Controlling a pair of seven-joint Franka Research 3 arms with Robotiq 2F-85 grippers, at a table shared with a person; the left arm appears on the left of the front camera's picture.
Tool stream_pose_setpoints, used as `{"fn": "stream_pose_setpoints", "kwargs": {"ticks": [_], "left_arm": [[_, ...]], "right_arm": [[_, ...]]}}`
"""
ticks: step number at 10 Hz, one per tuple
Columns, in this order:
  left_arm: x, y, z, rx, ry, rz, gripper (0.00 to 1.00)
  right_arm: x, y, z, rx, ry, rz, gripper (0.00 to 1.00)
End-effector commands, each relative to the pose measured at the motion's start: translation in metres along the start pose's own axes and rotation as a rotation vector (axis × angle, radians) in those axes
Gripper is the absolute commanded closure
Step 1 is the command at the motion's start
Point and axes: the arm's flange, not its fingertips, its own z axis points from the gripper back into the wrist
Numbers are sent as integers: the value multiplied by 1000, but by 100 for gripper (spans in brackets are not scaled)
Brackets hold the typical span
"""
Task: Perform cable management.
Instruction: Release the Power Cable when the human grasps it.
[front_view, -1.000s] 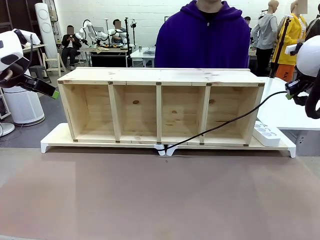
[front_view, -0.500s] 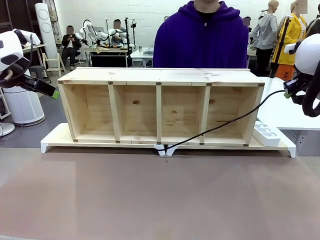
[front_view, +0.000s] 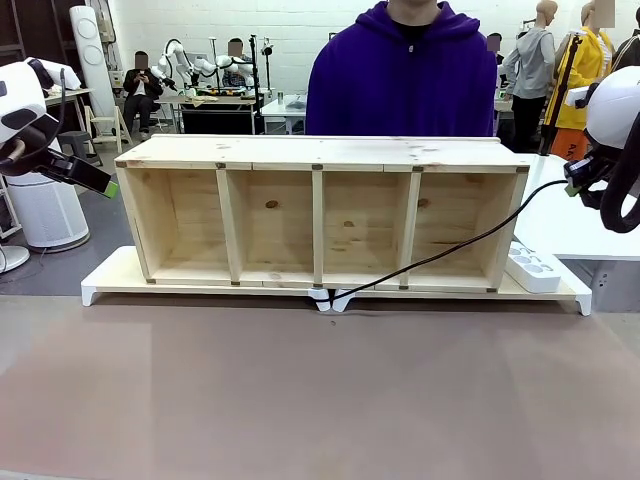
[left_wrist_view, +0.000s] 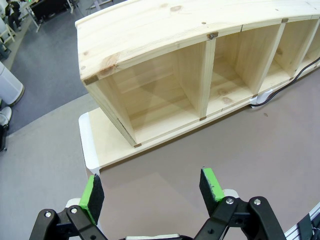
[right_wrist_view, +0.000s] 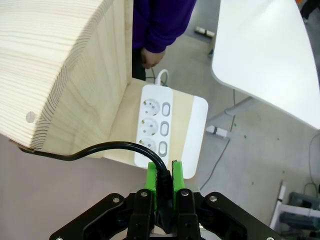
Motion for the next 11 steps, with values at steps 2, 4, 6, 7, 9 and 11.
{"fn": "stream_pose_setpoints", "kwargs": {"ticks": [2,4,6,7,9,11], "left_arm": [[0,-1,0,7,2,16,0],[0,-1,0,7,2,16,0],[0,-1,0,7,2,16,0],[0,-1,0,7,2,16,0],[0,-1,0,7,2,16,0],[0,-1,0,7,2,16,0]], "right_arm": [[-2,-3,2,-5,-4,-1,85],[-2,-3,2,-5,-4,-1,85],[-2,-3,2,-5,-4,-1,85],[-2,-3,2,-5,-4,-1,85],[-2,-3,2,-5,-4,-1,85],[-2,-3,2,-5,-4,-1,85]]}}
